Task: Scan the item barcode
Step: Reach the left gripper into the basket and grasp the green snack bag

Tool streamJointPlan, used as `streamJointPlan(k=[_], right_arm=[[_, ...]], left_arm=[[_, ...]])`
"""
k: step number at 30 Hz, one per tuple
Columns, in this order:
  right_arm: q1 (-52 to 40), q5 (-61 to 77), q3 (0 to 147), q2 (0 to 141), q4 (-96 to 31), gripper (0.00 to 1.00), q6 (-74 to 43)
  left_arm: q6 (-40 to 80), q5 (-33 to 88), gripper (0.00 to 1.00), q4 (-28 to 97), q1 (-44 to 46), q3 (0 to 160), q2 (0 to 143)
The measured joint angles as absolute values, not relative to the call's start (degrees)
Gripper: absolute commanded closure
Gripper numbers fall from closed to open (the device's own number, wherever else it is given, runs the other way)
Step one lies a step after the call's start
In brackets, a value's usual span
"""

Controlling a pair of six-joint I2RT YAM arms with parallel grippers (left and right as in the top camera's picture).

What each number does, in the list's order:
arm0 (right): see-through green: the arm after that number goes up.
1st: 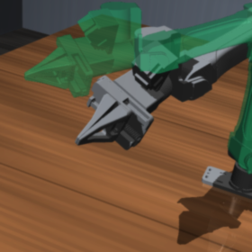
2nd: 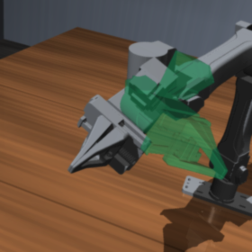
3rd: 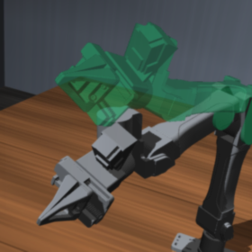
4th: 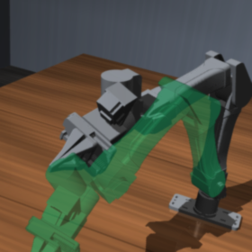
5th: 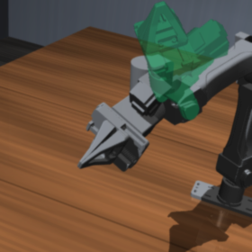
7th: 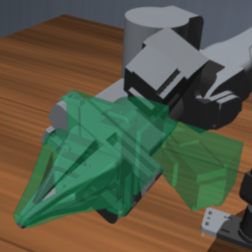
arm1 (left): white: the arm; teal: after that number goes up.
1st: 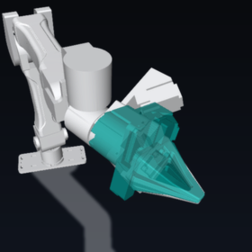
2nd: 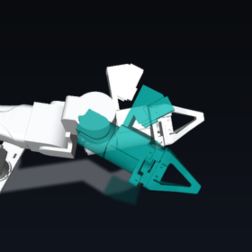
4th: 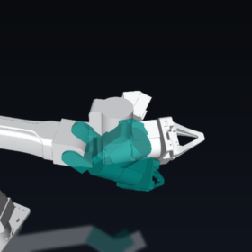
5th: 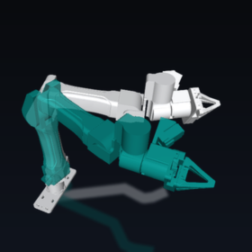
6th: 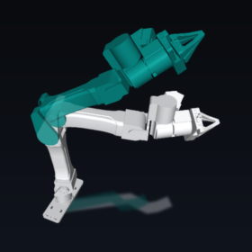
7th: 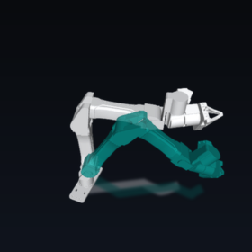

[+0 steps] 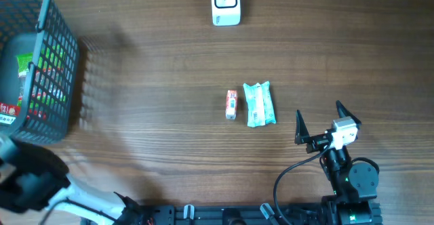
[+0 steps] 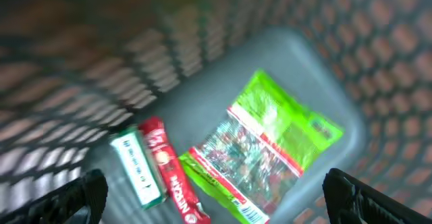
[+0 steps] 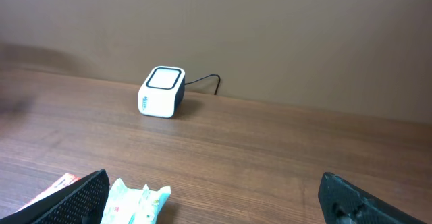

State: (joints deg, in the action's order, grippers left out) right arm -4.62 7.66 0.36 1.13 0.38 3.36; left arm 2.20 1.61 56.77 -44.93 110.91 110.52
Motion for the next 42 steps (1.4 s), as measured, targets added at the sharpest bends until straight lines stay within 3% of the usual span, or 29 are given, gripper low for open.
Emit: streamJointPlan(k=[5,12,21,22,23,25,27,29,37,42], right_arm=[[-4.62,7.66,0.36,1.13,0.36,0.00,3.36],[-4.62,7.66,0.36,1.13,0.36,0.00,3.36],[-4.62,7.66,0.36,1.13,0.36,0.00,3.36],[-4.62,7.66,0.36,1.13,0.36,0.00,3.36],[-4.62,7.68,0.36,1.13,0.36,0.00,3.36],[-4.62,7.68,0.36,1.13,0.36,0.00,3.36],[-4.62,7.66,0.36,1.13,0.36,0.00,3.36],[-4.62,7.68,0.36,1.13,0.36,0.00,3.36],[-4.62,7.66,0.36,1.13,0.36,0.00,3.33],[-4.62,7.66,0.36,1.13,0.36,0.00,3.36]], left_arm=[[-9.45,8.60,0.00,55.79,-42.92,110.89,121.10],[-19.29,9.56,0.00,54.89,-37.10,110.91,128.51],[-21.28,4.45,0.00,53.80,-35.73,110.93,132.57],[-21.41,4.12,0.02,53.76,-35.64,110.98,132.70],[-21.56,3.95,0.12,53.71,-35.62,110.98,132.81],[-21.98,3.18,0.39,53.49,-35.62,110.98,133.12],[-22.20,2.57,0.77,53.49,-35.75,111.13,133.29],[-22.00,2.42,0.95,53.78,-35.88,111.24,133.29],[-14.35,2.87,0.96,55.35,-35.88,118.37,127.13],[-3.55,3.11,0.96,51.13,-35.73,126.96,102.59]])
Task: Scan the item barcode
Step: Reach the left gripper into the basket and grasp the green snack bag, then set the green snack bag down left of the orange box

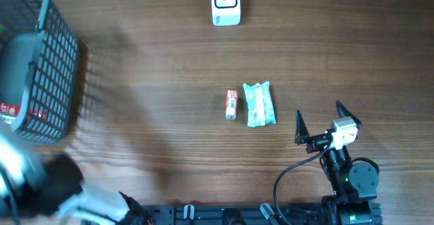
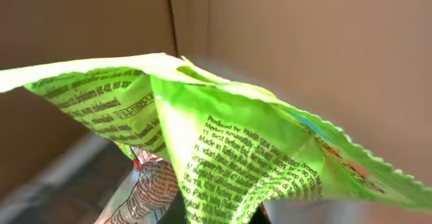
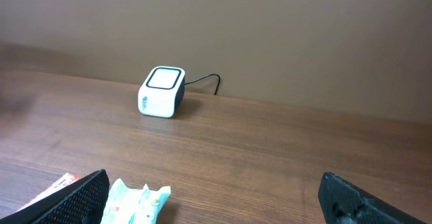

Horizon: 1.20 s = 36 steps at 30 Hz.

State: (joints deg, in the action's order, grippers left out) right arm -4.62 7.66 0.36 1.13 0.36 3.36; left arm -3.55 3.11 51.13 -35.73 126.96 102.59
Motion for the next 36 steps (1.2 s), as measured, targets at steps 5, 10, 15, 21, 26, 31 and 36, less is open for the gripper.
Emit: streamJointPlan(k=[5,10,15,21,26,31,36], right_arm=[[-4.62,7.66,0.36,1.13,0.36,0.00,3.36],[-4.62,7.66,0.36,1.17,0.38,0.00,3.36],[-4.62,7.66,0.36,1.13,0.36,0.00,3.36],[-4.62,7.66,0.36,1.13,0.38,0.00,3.36],[-4.62,7.66,0.36,1.13,0.36,0.00,3.36],[-4.62,7.66,0.36,1.13,0.36,0.00,3.36],[-4.62,7.66,0.36,1.13,0.36,0.00,3.36]], left_arm=[[7.38,9.96,0.96,66.85,-27.66,130.23,81.89],[10.02,12.32,0.95,85.62,-7.35,121.01,87.92],[11.18,11.92,0.96,65.89,9.41,91.72,93.60],[11.92,9.13,0.79,48.86,17.02,72.93,102.19],[12.36,6.63,0.00,48.38,17.04,72.86,102.37],[12.58,7.88,0.00,53.36,16.93,78.00,100.99],[13.67,11.88,0.96,57.47,16.88,79.18,97.06]])
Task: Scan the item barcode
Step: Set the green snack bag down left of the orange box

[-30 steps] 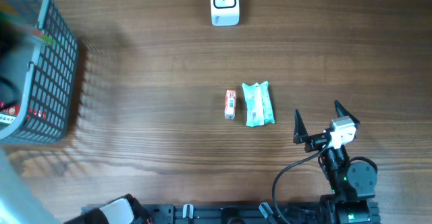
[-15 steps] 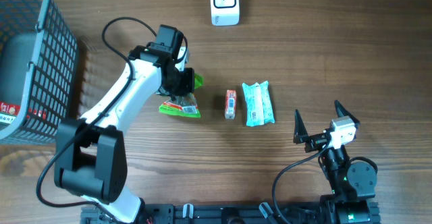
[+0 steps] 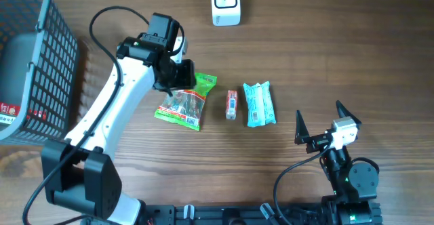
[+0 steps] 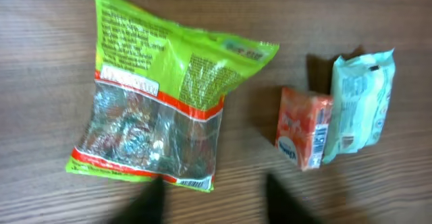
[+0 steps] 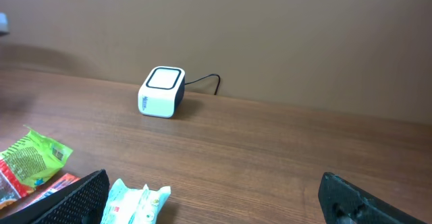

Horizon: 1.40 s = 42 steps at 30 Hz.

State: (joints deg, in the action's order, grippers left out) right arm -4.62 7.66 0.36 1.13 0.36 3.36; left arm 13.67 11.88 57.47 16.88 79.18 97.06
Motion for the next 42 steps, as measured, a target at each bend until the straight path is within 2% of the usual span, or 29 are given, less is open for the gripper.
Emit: streamJointPlan(k=[2,5,8,11,12,14,17,21,27,33,37,39,42], right_arm=[[-4.62,7.68,0.36,1.13,0.36,0.00,3.36],[-4.62,7.66,0.36,1.13,0.36,0.00,3.36],[-4.62,7.66,0.36,1.13,0.36,0.00,3.36],[-4.62,7.66,0.36,1.13,0.36,0.00,3.36],[-4.62,7.66,0.36,1.13,0.36,0.00,3.36],[-4.62,7.66,0.36,1.13,0.36,0.00,3.36],[-4.62,7.66,0.36,1.13,0.36,0.00,3.33],[-4.62,7.66,0.36,1.13,0.36,0.00,3.36],[-4.62,7.66,0.36,1.13,0.36,0.00,3.33],[-4.62,7.66,0.36,1.13,0.36,0.00,3.36],[-4.62,7.66,0.36,1.13,0.36,0.00,3.33],[-4.62,7.68,0.36,1.10,0.34,0.00,3.36],[-4.62,7.68,0.36,1.13,0.36,0.00,3.36]], left_arm=[[14.26,12.12,0.95,54.15,16.88,75.07,97.06],[15.38,12.16,0.85,43.83,16.95,64.25,97.54],[17.19,12.34,0.83,34.30,17.12,56.25,97.65],[18.46,12.38,0.83,30.04,17.65,53.39,97.58],[18.83,12.36,0.79,29.95,17.65,53.34,97.54],[19.29,12.38,0.78,32.27,17.65,54.24,97.25],[19.57,12.36,0.89,34.26,18.11,59.46,94.83],[19.90,12.27,0.89,32.77,20.32,61.12,93.10],[21.17,8.19,0.93,30.28,21.61,60.95,103.35],[21.65,9.76,0.82,31.51,21.21,62.67,103.13],[21.78,9.23,0.82,35.94,16.58,68.36,93.21],[21.74,4.36,0.83,41.41,13.78,68.82,92.16],[21.23,-1.72,0.83,41.52,10.70,66.87,94.35]])
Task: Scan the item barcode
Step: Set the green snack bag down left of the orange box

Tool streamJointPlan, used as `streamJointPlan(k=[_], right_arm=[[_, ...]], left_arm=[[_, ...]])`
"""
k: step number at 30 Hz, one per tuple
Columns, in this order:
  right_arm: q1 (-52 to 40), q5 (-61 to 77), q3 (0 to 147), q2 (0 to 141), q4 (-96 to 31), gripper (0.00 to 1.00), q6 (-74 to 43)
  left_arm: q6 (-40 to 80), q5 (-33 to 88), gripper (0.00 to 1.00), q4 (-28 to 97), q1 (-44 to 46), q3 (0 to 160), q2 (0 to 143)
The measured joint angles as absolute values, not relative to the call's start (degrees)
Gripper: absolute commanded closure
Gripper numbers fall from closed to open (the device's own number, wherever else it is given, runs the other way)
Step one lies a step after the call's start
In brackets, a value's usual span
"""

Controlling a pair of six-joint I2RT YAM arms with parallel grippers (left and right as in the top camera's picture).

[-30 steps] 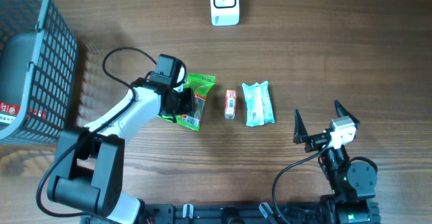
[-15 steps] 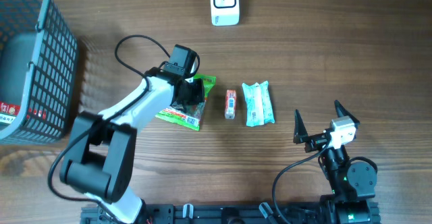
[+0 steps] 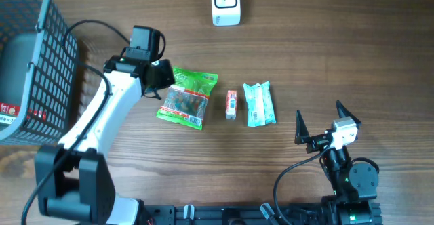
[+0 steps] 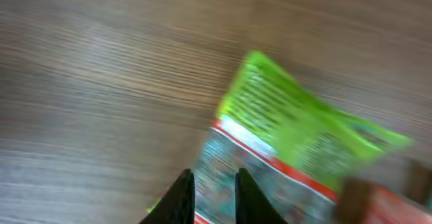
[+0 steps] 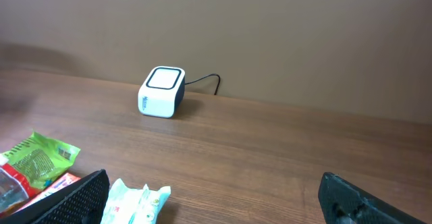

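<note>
A green snack bag [image 3: 188, 97] lies flat on the wooden table [image 3: 339, 42], left of a small orange box [image 3: 231, 104] and a teal packet [image 3: 260, 104]. The white barcode scanner [image 3: 225, 3] stands at the far edge, also seen as scanner [image 5: 162, 91]. My left gripper [image 3: 161, 76] hovers at the bag's upper left corner. In the blurred left wrist view the gripper [image 4: 212, 183] has its jaws a narrow gap apart, with nothing clamped and the bag [image 4: 297, 136] below. My right gripper [image 3: 319, 110] stands open near the front right, away from the items.
A dark wire basket [image 3: 41, 55] sits at the far left with a red-and-white packet still inside. The scanner's cable runs off behind it. The left arm [image 3: 102, 116] stretches from the front left across the table.
My left gripper has moved left, from over the bag to its upper left corner. Its jaws stand closer together. The bag stays on the table, barely shifted. The right arm is unchanged.
My left gripper was open over the green bag inside the basket. Then it held the bag up out of the basket. Then the bag lay on the table beside the orange box with the jaws apart above it. Now the gripper stands off its corner.
</note>
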State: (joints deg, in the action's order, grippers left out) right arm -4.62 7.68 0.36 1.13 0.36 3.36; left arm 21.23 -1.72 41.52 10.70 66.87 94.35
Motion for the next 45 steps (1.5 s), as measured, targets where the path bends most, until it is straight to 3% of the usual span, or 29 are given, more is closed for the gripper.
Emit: streamJointPlan(k=[11,18,27,43,45], right_arm=[[-4.62,7.66,0.36,1.13,0.36,0.00,3.36],[-4.62,7.66,0.36,1.13,0.36,0.00,3.36],[-4.62,7.68,0.36,1.13,0.36,0.00,3.36],[-4.62,7.68,0.36,1.13,0.36,0.00,3.36],[-4.62,7.66,0.36,1.13,0.36,0.00,3.36]], left_arm=[[20.40,-2.07,0.87,34.68,9.96,62.76,106.69],[20.27,5.48,0.80,35.20,11.51,62.76,106.78],[20.27,4.43,0.74,42.76,13.65,62.89,106.48],[23.75,10.70,0.70,38.70,19.55,61.98,106.13],[23.94,11.00,0.66,38.72,19.40,61.98,106.10]])
